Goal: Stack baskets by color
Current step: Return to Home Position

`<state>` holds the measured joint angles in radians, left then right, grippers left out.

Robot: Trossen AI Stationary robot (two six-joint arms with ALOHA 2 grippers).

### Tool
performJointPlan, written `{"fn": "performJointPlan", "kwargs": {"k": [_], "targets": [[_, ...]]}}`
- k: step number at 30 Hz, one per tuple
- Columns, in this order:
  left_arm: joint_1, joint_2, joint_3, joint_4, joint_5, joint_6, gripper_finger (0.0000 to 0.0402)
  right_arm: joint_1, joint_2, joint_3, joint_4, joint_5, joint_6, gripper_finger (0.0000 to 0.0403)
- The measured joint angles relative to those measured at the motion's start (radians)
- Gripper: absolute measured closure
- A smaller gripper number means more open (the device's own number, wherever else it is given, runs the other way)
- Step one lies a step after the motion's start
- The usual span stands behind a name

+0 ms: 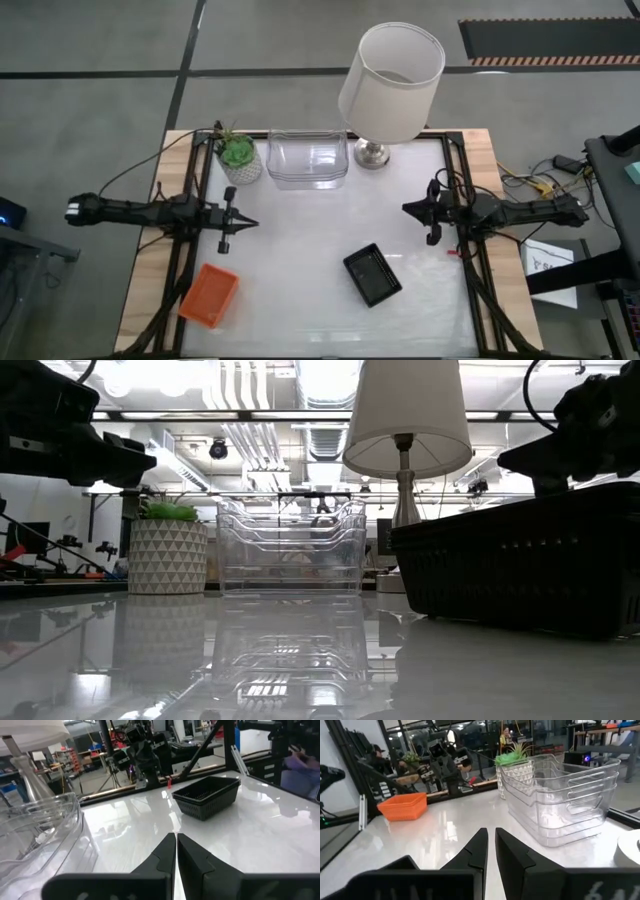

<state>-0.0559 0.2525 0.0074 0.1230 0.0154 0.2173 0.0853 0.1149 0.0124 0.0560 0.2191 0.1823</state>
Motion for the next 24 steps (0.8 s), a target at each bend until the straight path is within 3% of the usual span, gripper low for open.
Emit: {"fn": "performJointPlan", "kwargs": {"k": [24], "targets": [[0.000,0.072,-0.002,0.000,-0.001,0.000,0.0401,0.000,0.012,0.000,0.000,0.000,-0.025,0.0376]]}}
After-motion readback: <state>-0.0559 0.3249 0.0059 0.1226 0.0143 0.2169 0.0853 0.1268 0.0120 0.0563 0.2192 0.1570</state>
